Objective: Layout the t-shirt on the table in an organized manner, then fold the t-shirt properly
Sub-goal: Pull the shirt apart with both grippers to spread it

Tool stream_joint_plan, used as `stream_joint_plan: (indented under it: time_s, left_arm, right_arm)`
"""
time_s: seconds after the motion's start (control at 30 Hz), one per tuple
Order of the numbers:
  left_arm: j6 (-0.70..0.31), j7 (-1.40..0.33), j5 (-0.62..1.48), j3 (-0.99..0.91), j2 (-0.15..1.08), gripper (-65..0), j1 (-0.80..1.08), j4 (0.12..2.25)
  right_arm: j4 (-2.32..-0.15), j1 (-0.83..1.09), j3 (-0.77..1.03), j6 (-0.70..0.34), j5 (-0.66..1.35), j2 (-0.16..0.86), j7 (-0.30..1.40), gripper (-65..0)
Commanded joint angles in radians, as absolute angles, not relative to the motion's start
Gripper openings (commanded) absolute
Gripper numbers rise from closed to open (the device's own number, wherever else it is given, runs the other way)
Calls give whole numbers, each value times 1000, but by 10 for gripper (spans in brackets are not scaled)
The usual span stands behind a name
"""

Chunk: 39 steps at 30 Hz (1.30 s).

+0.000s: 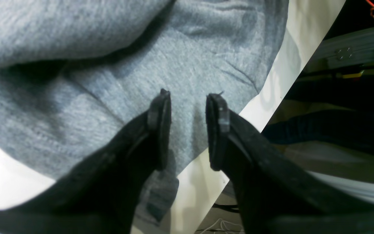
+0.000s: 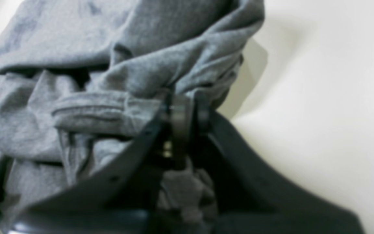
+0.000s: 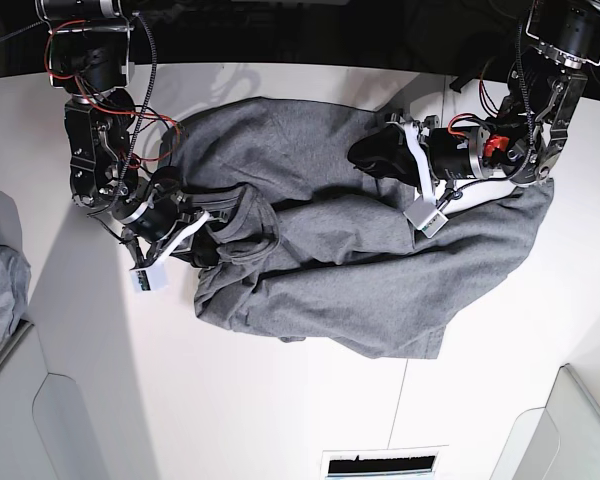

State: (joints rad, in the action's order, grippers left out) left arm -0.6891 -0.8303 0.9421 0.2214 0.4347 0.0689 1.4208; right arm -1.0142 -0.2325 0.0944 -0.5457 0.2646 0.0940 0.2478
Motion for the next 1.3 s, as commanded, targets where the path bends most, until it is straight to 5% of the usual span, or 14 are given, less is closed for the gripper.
stream_joint_plan:
  time_s: [0.0, 0.4, 1.0, 1.27]
  left_arm:
    - [-698, -816, 953, 216, 444, -434, 56, 1434]
    - [-698, -816, 955, 218, 437, -434, 100, 1434]
    - [-698, -741, 742, 222, 372, -436, 186, 1225]
    - [-698, -726, 742, 221, 386, -581, 185, 1232]
  right_arm:
    - [-1034, -255, 101, -554, 279, 97, 216, -650]
    - [-1327, -268, 202, -554, 280, 98, 288, -650]
    - [-1332, -307, 202, -554, 276, 100, 300, -650]
    - [-1332, -307, 202, -554, 276, 107, 300, -650]
